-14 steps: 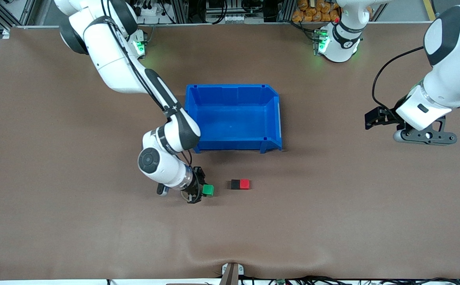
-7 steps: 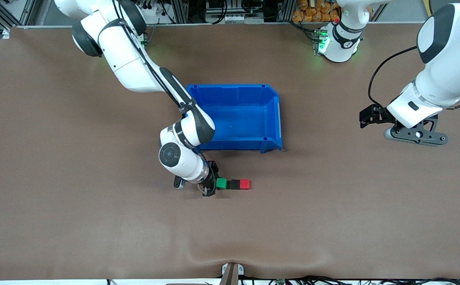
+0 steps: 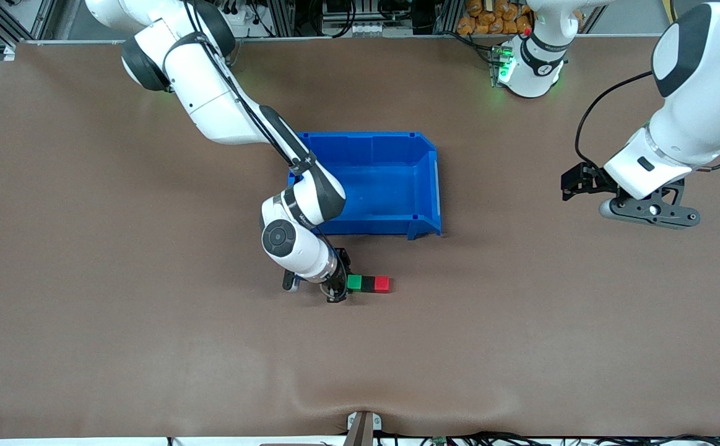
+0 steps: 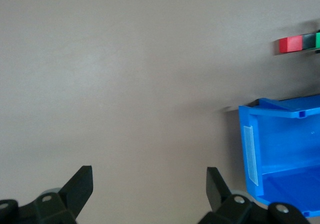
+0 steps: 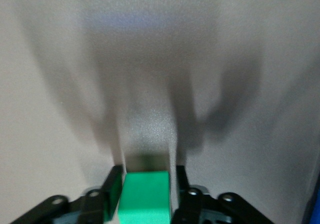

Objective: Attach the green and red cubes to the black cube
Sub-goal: 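Place the green cube against the black cube with the right gripper, then open the right gripper and lift it away from the cubes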

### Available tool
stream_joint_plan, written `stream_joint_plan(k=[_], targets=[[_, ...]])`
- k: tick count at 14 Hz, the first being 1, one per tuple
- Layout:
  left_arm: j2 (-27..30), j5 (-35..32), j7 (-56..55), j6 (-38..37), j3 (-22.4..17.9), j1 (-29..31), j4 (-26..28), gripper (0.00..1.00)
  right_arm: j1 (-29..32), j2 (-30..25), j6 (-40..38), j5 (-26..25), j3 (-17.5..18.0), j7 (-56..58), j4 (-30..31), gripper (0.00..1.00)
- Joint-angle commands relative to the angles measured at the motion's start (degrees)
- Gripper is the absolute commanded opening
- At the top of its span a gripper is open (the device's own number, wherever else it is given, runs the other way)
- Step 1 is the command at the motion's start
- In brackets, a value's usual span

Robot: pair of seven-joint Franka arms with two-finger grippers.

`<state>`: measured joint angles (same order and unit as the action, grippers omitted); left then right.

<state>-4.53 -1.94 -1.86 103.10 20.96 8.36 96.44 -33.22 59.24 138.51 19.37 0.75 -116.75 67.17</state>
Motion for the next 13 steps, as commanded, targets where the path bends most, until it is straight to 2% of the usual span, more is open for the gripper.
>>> stream_joint_plan(k=[1, 7, 13], targets=[[-0.22, -1.22, 0.72, -1.24, 0.31, -0.28, -1.78, 1.00, -0.18, 0.97, -0.78, 0.58, -0.66, -0.94, -2.13, 1.00], [-0.56, -1.22, 0.54, -1.32, 0.57, -0.01, -1.78, 1.00, 4.04, -2.54, -5.96, 0.32, -0.93, -0.23, -2.13, 1.00], [-0.57, -1.22, 0.54, -1.32, 0.66, -0.10, -1.78, 1.00, 8.17, -5.01, -5.88, -0.56, -1.19, -0.32, -2.22, 1.00]])
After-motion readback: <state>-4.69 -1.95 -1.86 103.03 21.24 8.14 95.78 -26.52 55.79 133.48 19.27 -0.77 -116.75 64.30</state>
